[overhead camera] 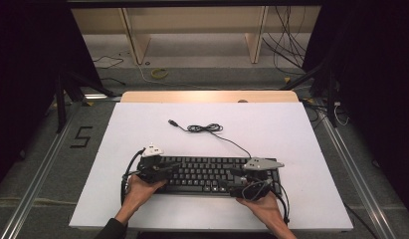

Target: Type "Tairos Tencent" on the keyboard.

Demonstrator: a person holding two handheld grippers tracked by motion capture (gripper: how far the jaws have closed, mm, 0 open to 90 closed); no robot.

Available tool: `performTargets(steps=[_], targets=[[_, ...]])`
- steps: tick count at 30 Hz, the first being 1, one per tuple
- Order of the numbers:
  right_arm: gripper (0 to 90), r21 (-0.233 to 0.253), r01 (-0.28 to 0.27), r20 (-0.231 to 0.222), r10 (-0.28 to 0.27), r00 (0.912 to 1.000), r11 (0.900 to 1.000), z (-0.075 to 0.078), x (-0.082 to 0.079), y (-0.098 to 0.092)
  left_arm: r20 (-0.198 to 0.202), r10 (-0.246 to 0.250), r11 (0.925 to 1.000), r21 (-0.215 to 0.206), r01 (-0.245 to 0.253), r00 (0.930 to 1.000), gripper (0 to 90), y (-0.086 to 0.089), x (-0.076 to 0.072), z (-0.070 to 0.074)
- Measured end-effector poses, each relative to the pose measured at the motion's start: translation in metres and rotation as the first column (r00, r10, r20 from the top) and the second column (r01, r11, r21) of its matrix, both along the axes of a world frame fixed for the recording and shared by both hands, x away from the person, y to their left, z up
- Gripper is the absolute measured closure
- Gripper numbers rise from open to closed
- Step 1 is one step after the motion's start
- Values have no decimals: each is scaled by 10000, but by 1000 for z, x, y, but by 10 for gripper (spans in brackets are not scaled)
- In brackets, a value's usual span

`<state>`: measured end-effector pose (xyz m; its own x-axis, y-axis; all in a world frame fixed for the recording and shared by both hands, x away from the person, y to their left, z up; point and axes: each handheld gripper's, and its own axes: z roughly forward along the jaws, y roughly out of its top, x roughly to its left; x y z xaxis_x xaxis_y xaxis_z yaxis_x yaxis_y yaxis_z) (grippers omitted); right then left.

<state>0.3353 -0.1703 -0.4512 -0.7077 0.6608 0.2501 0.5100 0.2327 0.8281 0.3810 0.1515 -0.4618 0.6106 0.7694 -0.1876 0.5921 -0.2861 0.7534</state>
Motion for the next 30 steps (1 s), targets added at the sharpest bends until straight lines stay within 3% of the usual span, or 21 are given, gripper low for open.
performTargets(steps=[5, 14, 28, 30], targets=[[375, 15, -21, 32, 21, 10000, 10000, 0, -2, 0, -111, -191, 9996, 190, 193, 9998, 881, -8, 3, -3], [369, -28, -46, 97, 46, 9999, 10000, -1, -6, -1, -310, -262, 9983, 512, 277, 9992, 887, -18, 8, -7], [356, 12, 17, 114, -17, 9999, 10000, 0, -9, -5, -450, -177, 9971, 729, 209, 9988, 888, -19, 9, -11], [356, 6, 13, 117, -13, 9999, 10000, 0, -9, -5, -506, -228, 9954, 914, 274, 9985, 888, -20, 8, -13]])
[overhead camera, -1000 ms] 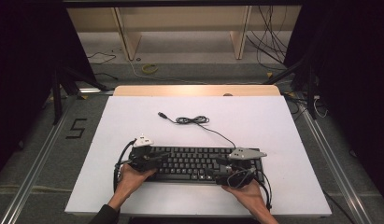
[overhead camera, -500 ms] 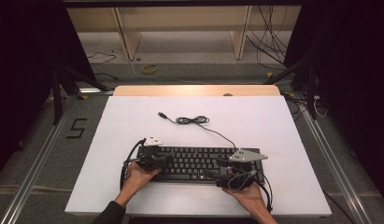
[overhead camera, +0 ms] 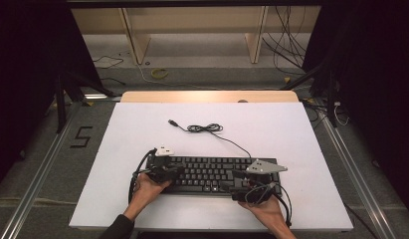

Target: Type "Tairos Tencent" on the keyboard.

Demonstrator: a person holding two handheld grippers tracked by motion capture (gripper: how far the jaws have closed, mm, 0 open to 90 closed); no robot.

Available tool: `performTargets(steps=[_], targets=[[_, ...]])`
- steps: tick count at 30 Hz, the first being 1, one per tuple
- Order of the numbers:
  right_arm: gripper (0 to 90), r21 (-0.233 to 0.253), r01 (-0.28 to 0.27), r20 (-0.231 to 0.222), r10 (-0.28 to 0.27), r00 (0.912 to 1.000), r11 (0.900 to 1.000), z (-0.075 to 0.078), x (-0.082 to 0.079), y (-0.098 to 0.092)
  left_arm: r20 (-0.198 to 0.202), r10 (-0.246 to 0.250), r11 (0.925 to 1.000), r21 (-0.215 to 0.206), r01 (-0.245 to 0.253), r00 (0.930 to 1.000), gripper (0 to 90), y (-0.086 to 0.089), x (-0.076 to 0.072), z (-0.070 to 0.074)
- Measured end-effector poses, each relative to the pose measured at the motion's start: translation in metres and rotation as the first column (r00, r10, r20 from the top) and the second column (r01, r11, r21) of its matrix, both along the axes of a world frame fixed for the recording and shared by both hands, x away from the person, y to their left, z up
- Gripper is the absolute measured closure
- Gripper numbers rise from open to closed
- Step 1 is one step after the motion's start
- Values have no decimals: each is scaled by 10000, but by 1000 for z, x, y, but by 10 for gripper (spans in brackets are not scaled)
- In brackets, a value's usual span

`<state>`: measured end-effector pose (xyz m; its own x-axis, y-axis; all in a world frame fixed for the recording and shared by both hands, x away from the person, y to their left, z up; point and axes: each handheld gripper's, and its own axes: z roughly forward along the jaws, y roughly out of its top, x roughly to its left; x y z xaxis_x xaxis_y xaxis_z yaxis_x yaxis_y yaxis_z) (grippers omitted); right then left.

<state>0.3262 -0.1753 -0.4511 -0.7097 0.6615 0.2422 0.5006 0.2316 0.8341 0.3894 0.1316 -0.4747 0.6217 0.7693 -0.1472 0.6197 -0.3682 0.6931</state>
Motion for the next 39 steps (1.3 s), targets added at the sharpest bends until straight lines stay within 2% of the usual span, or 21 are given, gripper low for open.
performTargets(steps=[1, 5, 11, 13, 19, 29, 31, 39], targets=[[356, -3, 1, -8, -1, 10000, 10000, 0, 0, 0, 64, 59, 9999, -128, -58, 10000, 888, 0, -1, -1], [357, -8, 11, -5, -11, 10000, 10000, 0, -1, -1, 160, 59, 9999, -102, -58, 9999, 889, -1, -1, -2], [356, -21, 3, -18, -3, 10000, 10000, -1, -2, -1, 59, 184, 9994, -290, -182, 9998, 888, 0, -1, -1], [357, 0, 20, -28, -20, 10000, 10000, -1, -1, -2, 126, 214, 9995, -218, -212, 9997, 886, 1, -1, 0], [356, 28, 33, -12, -33, 10000, 10000, -1, -1, -3, 199, 401, 9967, -718, -386, 9990, 840, 7, -2, 6], [356, 25, 79, -6, -79, 10000, 10000, -1, -1, -4, 351, 460, 9894, -1395, -407, 9983, 727, 18, -7, 17], [356, 30, 103, -10, -103, 9999, 9999, 0, -1, -4, 387, 427, 9862, -1618, -359, 9983, 689, 20, -8, 18], [356, 39, 153, 57, -153, 9999, 9999, 0, 0, -6, 617, 214, 9781, -2081, -81, 9979, 523, 25, -15, 26]])
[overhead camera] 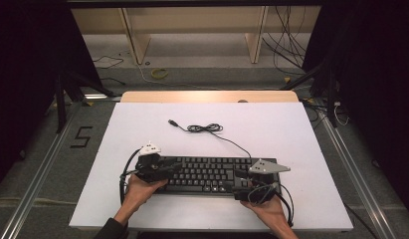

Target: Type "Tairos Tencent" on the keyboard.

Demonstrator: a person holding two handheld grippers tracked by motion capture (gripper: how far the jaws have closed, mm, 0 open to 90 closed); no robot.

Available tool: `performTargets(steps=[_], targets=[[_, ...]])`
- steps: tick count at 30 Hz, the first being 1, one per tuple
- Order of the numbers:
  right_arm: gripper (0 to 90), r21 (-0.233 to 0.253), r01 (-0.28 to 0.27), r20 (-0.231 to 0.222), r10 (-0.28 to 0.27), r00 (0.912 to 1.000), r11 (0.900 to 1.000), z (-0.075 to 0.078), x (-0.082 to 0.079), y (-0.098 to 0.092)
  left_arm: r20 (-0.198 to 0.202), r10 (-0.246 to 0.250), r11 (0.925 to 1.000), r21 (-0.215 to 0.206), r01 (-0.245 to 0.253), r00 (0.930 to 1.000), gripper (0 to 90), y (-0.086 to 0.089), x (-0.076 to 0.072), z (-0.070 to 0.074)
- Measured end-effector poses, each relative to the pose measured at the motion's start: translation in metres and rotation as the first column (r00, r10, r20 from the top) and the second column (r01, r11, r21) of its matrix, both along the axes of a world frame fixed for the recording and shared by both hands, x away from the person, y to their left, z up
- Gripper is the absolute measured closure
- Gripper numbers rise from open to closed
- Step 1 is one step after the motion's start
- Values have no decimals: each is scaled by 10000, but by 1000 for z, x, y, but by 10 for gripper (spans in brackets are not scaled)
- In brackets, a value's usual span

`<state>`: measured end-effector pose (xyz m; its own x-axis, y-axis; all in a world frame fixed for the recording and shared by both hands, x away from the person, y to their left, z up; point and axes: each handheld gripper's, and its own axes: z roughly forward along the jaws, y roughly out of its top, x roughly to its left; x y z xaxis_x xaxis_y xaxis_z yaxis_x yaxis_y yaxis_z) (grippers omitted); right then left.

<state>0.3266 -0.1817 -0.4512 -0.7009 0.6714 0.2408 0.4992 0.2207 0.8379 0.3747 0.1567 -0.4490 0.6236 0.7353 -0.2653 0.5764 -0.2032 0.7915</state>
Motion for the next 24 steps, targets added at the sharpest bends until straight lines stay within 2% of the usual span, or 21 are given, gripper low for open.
performTargets(steps=[10, 24], targets=[[351, 5, 48, 22, -48, 10000, 10000, 1, -1, -3, 391, 46, 9992, -410, -30, 9992, 360, 6, -11, 5], [345, 113, 108, 254, -110, 9996, 9999, 0, -5, -12, 873, 100, 9964, -845, -26, 9961, 290, 20, -30, 10]])
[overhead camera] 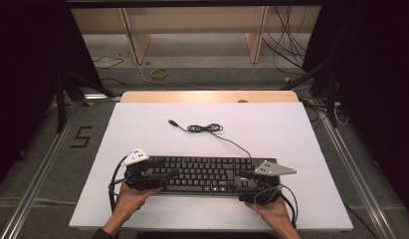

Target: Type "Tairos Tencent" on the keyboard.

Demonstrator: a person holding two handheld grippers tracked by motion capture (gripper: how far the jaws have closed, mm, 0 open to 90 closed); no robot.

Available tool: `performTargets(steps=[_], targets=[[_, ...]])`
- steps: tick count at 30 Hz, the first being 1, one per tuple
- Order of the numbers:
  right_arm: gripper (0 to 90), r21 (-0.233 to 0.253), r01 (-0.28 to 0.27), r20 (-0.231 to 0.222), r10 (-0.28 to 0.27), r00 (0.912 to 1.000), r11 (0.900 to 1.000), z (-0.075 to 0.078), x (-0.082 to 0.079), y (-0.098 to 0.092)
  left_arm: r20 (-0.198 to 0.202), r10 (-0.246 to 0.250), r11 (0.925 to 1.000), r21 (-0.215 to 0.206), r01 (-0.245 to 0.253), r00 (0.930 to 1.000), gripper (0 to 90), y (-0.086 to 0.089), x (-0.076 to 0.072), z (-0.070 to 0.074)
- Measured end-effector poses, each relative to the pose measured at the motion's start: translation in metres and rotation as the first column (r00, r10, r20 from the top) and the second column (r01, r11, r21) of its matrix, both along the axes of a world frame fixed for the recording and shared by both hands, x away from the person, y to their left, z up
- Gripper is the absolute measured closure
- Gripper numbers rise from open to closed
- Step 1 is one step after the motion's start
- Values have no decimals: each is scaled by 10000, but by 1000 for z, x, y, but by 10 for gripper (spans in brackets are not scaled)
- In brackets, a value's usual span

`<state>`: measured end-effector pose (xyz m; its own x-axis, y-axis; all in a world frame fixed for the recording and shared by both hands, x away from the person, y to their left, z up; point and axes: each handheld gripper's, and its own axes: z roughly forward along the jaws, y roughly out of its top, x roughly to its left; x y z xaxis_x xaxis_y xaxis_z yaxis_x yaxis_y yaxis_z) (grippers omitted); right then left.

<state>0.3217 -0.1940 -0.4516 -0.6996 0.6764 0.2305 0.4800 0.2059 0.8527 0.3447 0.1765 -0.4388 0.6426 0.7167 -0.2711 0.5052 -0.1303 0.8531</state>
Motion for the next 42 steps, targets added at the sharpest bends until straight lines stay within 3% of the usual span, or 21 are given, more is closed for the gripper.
performTargets(steps=[14, 20, 29, 42], targets=[[328, 165, 474, 349, -479, 9982, 9987, -1, -12, -32, 298, -107, 9997, -214, 113, 9995, 261, 18, -22, -5], [325, 216, 691, 385, -699, 9968, 9974, -4, -18, -45, 218, -13, 9997, -242, 18, 9998, 254, 23, -27, -9], [324, 272, 818, 533, -832, 9951, 9963, -5, -26, -50, 246, 9, 9999, -154, -5, 9997, 252, 25, -37, -14], [320, 331, 833, 559, -850, 9948, 9960, -5, -25, -50, 382, 153, 9997, -169, -147, 9992, 248, 28, -34, -14]])
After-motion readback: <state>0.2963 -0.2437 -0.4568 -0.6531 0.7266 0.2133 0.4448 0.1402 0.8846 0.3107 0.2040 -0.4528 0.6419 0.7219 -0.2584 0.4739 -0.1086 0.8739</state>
